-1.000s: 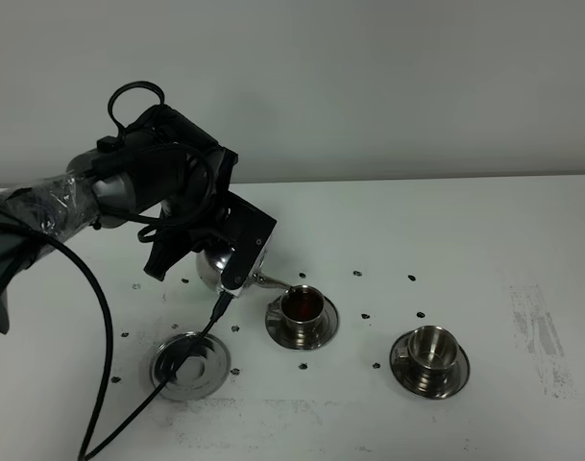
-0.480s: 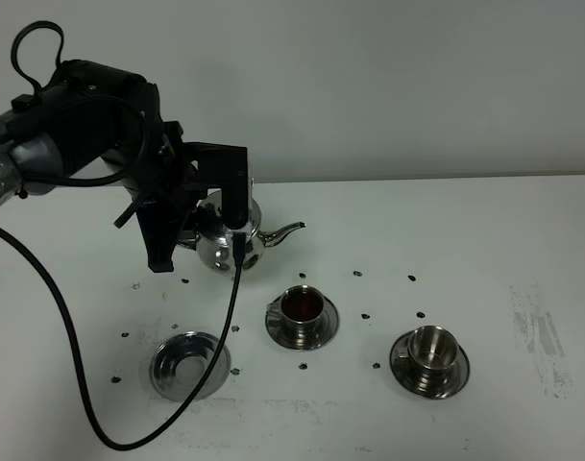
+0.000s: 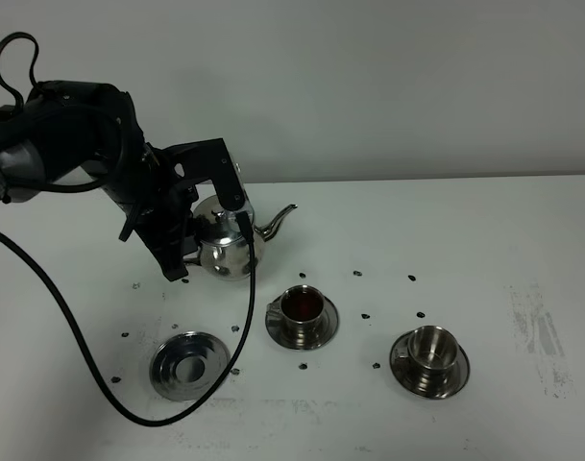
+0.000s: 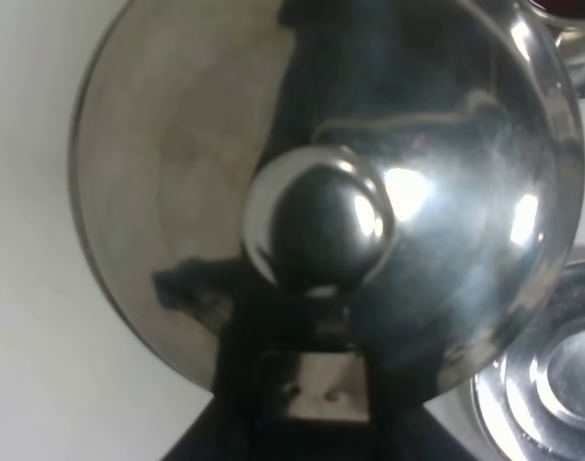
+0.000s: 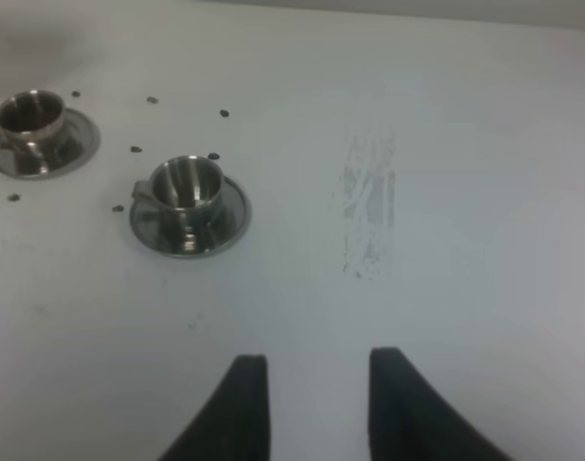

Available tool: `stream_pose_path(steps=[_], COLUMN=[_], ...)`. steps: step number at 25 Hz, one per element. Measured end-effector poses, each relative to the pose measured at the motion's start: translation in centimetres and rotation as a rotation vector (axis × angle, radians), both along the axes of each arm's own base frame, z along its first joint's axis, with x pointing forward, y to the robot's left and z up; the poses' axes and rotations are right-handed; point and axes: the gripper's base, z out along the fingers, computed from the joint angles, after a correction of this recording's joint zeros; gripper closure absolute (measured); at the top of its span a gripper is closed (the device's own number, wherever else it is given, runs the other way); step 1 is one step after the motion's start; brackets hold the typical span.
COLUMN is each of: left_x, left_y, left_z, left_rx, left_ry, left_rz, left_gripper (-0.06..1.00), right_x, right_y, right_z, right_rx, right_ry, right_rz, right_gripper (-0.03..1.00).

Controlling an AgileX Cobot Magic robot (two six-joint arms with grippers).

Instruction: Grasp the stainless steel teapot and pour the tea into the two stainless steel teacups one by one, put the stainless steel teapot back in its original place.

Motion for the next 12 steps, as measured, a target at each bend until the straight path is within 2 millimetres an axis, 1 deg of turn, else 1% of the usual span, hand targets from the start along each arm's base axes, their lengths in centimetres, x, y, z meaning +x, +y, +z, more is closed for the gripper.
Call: stream_pose_path(steps=[4,12], left_x=[0.4,0.9], left_y=[0.1,0.0], left_z=[-1.1,-4.1], left_rx=[-0.006,-0.006], left_ry=[0.011,0.067], left_rz=[0.028,0.04], left_gripper=[0.74,0.74], right_x=[0.0,0.0], right_y=[0.0,0.0], right_z=[0.0,0.0], right_rx=[0.0,-0.001], right_ry=[0.0,0.0], right_rz=[0.0,0.0], right_gripper=[0.72,0.72])
